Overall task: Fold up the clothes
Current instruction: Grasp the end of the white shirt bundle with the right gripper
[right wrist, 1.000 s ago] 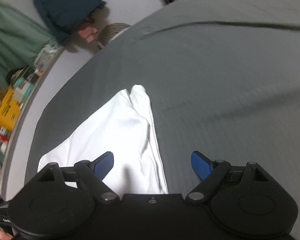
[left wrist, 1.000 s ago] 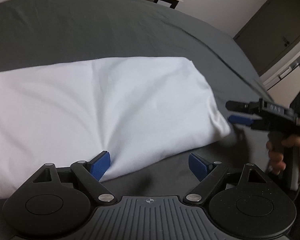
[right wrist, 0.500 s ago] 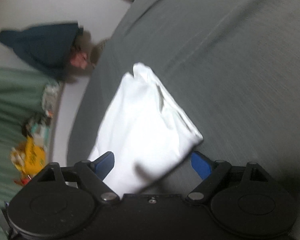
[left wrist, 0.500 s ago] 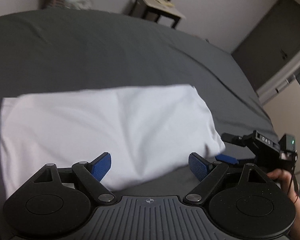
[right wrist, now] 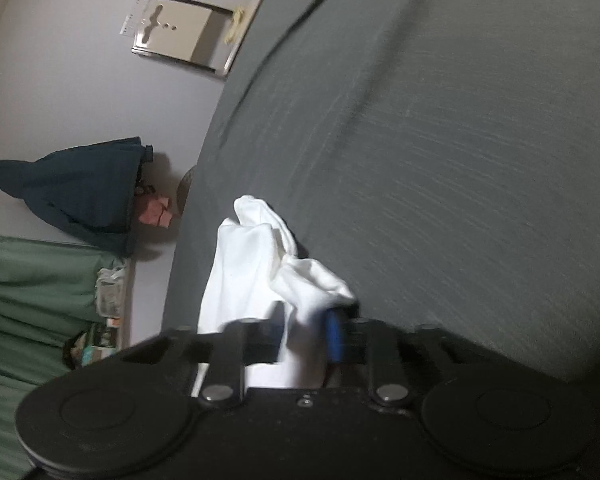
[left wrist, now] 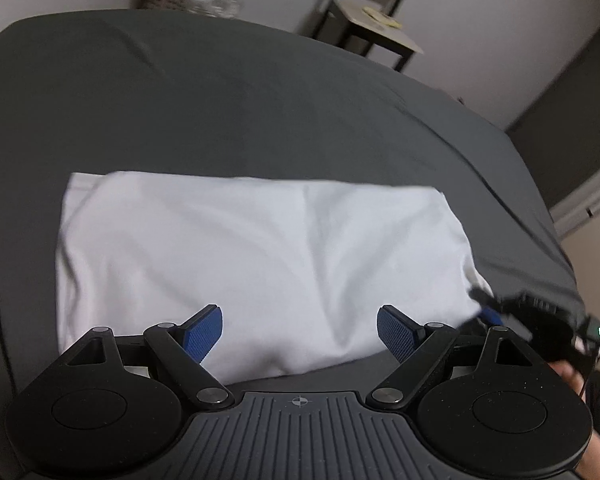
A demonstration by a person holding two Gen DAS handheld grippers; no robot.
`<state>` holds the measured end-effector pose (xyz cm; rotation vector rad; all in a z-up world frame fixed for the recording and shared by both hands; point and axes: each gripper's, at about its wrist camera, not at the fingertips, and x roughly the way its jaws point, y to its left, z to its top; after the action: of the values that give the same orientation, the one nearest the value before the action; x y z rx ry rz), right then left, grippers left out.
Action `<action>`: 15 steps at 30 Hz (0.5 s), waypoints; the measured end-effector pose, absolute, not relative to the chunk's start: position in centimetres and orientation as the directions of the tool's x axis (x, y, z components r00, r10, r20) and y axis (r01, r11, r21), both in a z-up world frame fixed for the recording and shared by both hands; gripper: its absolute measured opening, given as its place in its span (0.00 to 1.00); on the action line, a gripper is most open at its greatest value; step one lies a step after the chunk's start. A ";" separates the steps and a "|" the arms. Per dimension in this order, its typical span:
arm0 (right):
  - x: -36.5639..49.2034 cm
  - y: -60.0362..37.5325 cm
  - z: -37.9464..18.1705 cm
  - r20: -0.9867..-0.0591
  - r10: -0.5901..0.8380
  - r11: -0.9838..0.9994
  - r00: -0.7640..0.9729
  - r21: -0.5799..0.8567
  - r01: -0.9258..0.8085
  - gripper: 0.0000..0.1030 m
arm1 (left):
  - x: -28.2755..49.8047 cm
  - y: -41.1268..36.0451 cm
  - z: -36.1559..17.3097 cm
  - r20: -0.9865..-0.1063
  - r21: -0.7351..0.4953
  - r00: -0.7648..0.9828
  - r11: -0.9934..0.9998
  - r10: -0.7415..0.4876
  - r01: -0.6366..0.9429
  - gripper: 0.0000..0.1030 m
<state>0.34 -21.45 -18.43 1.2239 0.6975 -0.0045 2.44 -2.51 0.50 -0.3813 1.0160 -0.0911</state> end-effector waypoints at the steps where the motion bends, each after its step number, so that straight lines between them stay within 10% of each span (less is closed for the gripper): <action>1: 0.3 -21.2 -18.3 -0.488 0.344 0.379 0.802 0.854 0.357 0.05 | 2.3 -2.1 0.6 -0.810 -0.354 0.535 0.927 -0.238 -0.123 0.83; 15: 4.6 -5.1 -3.4 -0.360 0.365 0.877 0.859 0.443 -0.187 0.04 | -1.2 5.3 2.1 -0.717 -0.526 0.682 0.753 -0.144 -0.394 0.83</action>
<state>4.65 -5.06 -3.37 0.4092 0.4526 0.2981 -1.21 5.25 2.13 -0.7232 0.8255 0.1552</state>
